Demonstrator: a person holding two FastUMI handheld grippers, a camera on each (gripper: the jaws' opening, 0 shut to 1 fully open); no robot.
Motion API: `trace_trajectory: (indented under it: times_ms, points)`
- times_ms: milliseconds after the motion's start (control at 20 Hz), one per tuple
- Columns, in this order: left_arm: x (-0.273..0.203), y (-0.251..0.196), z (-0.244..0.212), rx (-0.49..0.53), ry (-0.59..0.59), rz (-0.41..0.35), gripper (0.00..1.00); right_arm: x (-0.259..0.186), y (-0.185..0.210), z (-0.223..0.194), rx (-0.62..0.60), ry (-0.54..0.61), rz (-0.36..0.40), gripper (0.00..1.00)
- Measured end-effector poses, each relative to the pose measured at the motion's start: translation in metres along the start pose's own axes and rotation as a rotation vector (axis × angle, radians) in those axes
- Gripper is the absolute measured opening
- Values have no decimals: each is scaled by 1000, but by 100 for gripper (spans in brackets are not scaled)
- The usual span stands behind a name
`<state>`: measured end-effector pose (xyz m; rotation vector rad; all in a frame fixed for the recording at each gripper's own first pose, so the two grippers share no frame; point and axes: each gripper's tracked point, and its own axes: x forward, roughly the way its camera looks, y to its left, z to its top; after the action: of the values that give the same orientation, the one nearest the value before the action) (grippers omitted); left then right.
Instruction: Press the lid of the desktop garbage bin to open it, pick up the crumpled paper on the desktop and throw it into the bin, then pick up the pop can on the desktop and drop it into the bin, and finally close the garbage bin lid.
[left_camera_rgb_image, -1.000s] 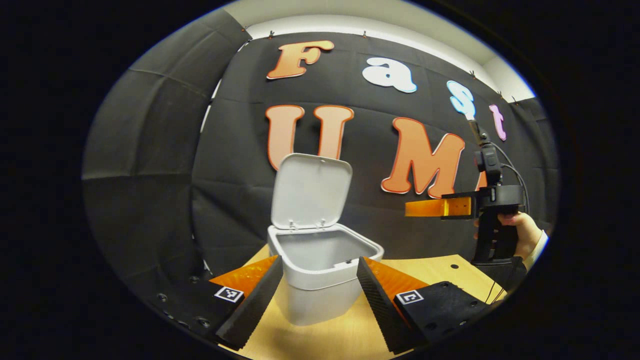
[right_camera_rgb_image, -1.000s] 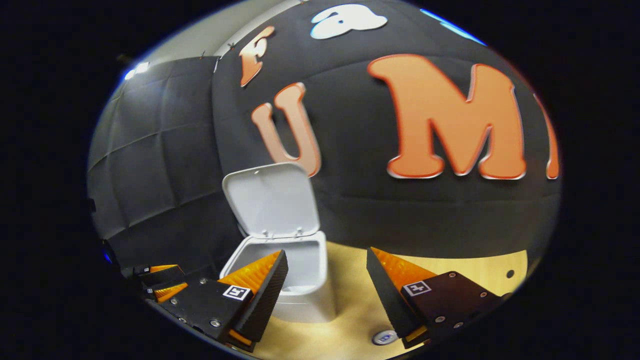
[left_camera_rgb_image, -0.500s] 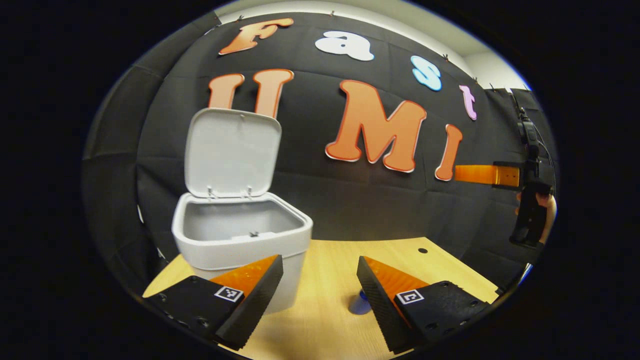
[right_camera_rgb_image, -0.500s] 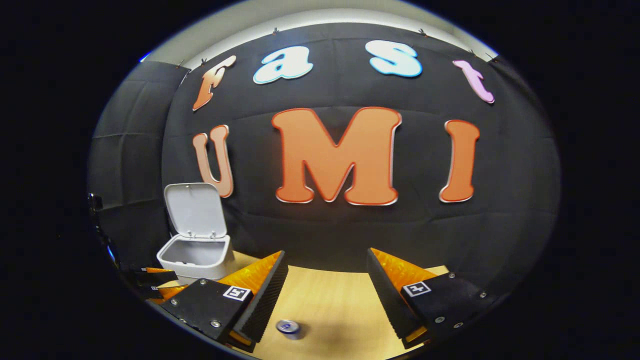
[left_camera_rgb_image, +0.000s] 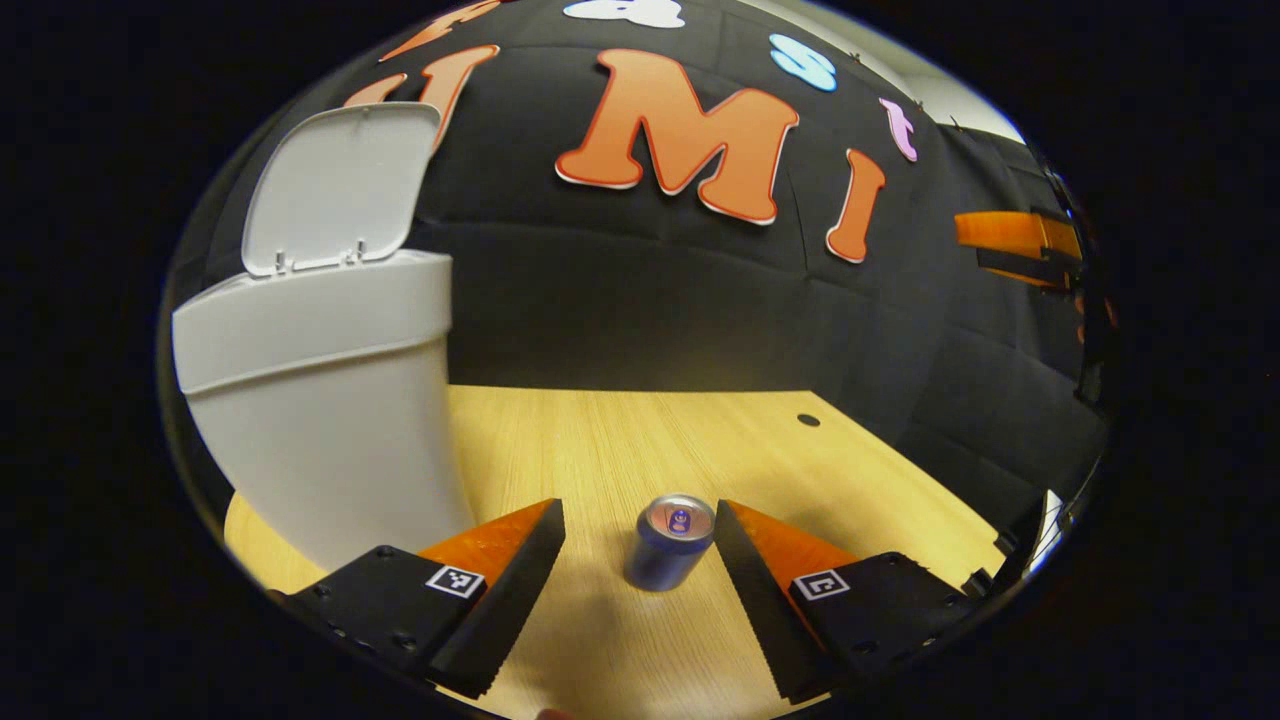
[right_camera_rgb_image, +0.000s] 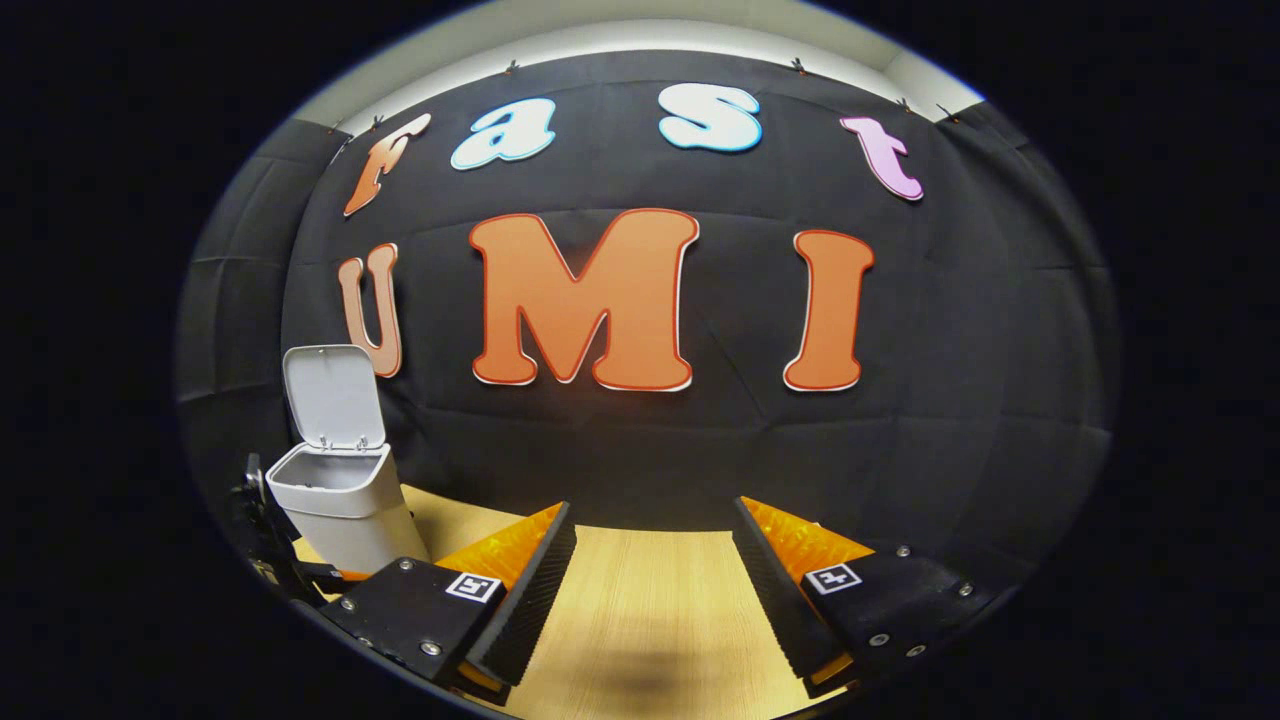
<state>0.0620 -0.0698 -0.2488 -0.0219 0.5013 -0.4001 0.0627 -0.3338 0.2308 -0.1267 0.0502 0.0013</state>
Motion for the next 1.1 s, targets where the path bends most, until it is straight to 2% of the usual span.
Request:
trace_trajectory:
  times_ms: [200,350,700,1100]
  points:
    - [29,-15,-45,-6,149,-35,98,1,-19,-10,15,21,-21,94]
    - [42,-20,-60,-15,211,-43,98,0,-29,-13,20,25,-31,94]
    - [71,-18,-77,-3,269,-34,97,3,-40,-23,4,59,-39,94]
    - [88,-13,-73,17,234,0,95,2,-43,-29,-6,90,-47,94]
